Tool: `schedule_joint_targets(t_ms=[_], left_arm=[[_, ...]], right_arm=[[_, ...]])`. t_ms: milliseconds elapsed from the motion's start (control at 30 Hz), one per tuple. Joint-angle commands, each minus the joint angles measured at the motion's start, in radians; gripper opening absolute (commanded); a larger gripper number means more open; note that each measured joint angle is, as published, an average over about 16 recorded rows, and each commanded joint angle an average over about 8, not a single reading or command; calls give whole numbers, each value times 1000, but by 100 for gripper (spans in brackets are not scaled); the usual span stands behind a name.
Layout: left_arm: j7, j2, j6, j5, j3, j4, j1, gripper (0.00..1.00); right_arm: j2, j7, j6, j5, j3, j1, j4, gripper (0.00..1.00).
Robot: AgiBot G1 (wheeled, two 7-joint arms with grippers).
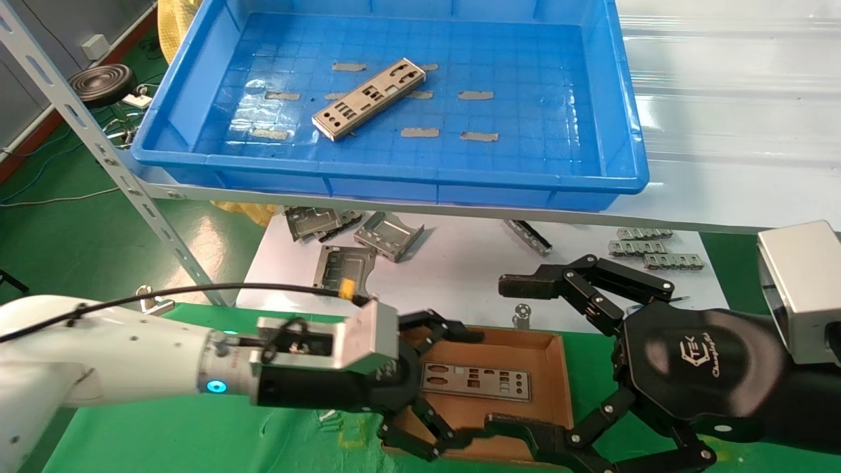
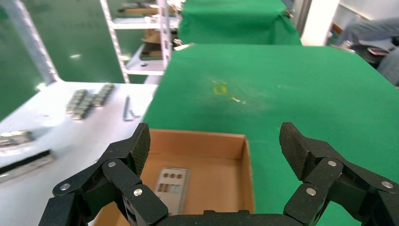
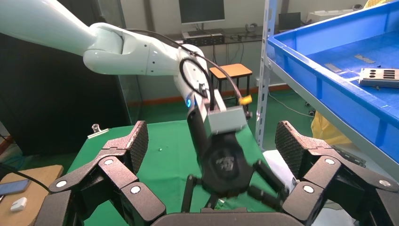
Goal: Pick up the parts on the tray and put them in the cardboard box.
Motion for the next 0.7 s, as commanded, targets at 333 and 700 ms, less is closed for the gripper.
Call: schedule_joint_targets(t_ms=[333,700], left_arm=[[-106,-117,16,-65,-83,-144,60,100],[-213,-234,32,-130,-165,-288,121,100]], right_arm=[[0,0,0,0,0,0,0,100],[0,0,0,0,0,0,0,100]])
